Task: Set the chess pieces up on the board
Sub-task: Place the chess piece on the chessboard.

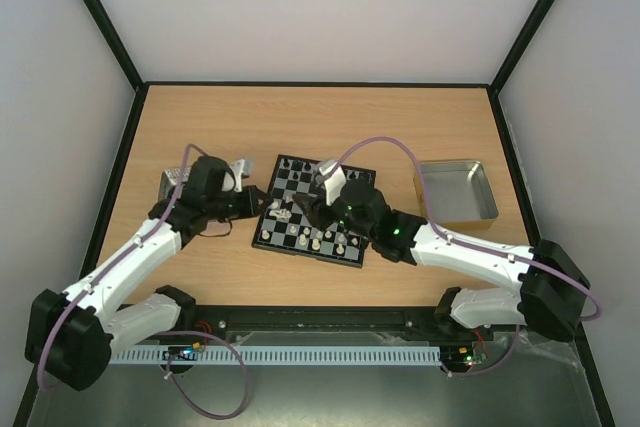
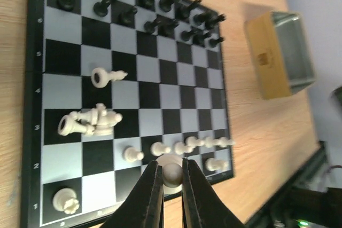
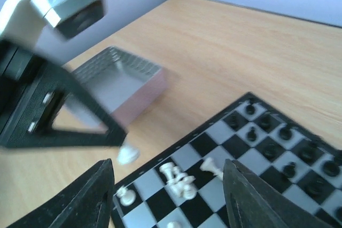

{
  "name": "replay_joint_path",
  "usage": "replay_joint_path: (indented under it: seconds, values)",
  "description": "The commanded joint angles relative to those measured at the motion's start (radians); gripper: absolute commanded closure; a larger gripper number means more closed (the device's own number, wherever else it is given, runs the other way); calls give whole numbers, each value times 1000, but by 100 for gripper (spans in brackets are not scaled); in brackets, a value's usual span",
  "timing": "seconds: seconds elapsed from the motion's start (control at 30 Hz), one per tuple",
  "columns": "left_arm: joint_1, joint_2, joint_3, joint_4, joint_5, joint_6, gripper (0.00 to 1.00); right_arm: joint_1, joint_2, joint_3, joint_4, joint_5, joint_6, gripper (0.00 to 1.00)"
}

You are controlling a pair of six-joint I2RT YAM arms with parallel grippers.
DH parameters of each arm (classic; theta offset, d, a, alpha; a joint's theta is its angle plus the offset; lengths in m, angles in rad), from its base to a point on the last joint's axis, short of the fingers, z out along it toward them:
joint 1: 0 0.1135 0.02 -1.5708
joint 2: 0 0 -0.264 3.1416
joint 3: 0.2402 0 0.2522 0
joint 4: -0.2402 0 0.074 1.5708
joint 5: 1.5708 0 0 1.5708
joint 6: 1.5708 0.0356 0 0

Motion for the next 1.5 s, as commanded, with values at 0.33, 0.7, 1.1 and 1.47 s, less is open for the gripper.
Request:
replay_joint_path:
  seconds: [0.33, 0.7, 1.1, 1.47]
  values:
    - [-488, 139, 15, -121, -761, -99, 93, -96, -18, -24, -67, 519, 305, 42]
    - [-599, 271, -29, -7, -775, -134, 93, -111, -22, -45, -59, 493, 317, 42]
    - [-602, 322, -78, 80, -764, -131, 91, -111, -10, -48, -56, 480, 317, 42]
    - [-602, 285, -84, 66, -759, -118, 78, -111, -4, -47, -54, 475, 322, 42]
